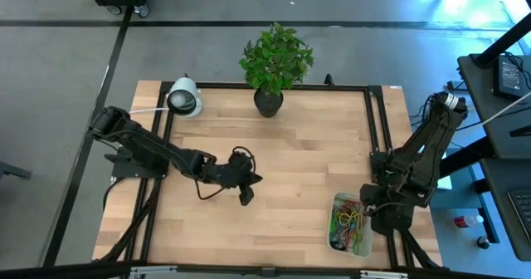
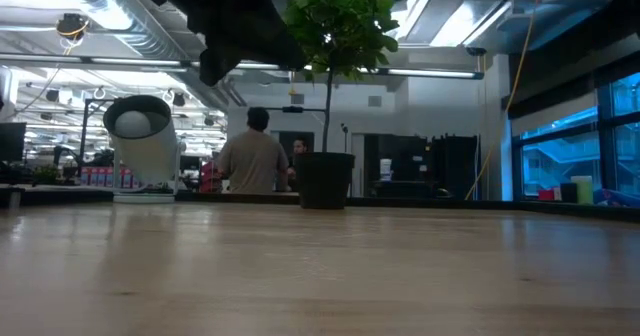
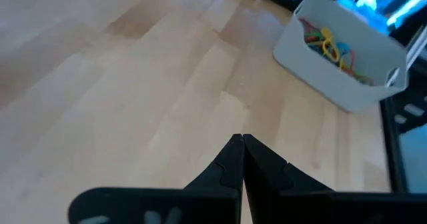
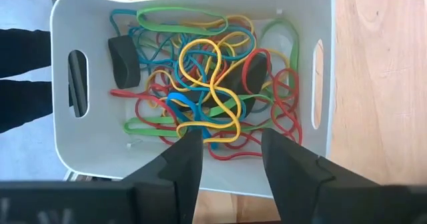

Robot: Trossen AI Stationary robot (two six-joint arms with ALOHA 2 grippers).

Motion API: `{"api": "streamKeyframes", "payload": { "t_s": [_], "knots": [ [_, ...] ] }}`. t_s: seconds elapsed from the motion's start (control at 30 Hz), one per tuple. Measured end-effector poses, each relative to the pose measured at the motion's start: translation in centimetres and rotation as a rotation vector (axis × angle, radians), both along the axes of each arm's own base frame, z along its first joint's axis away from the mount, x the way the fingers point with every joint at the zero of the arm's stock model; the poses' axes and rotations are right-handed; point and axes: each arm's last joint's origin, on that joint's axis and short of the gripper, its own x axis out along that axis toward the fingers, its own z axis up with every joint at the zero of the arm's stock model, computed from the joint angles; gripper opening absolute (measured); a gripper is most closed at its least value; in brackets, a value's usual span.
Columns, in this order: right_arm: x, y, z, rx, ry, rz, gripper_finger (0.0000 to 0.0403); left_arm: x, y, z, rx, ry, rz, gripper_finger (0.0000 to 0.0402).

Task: Pick and place rubber bands into bin
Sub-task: Return to Home Position

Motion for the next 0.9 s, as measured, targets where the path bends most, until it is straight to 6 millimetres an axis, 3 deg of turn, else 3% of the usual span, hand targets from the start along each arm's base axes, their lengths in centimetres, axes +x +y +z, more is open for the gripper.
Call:
{"api": "streamKeyframes", "payload": {
  "t_s": [0.2,0.5,0.7,0.9],
  "knots": [
    [0.0,0.0,0.0,0.001,-0.001,0.000,0.0153,-1.4,2.4,-0.3,0.045,0.015,-0.028,0.0001],
    [0.3,-0.1,0.1,-0.011,-0.062,-0.056,0.0153,-8.7,5.3,-0.6,0.119,-0.200,-0.032,0.0001],
    [2.1,-0.6,0.5,0.004,-0.170,-0.179,0.0153,-12.9,6.4,-0.9,0.158,-0.297,-0.011,0.0001],
    [3.9,-1.8,0.6,0.012,-0.197,-0.295,0.0153,-15.9,7.0,-1.8,0.211,-0.386,-0.040,0.0001]
  ]
}}
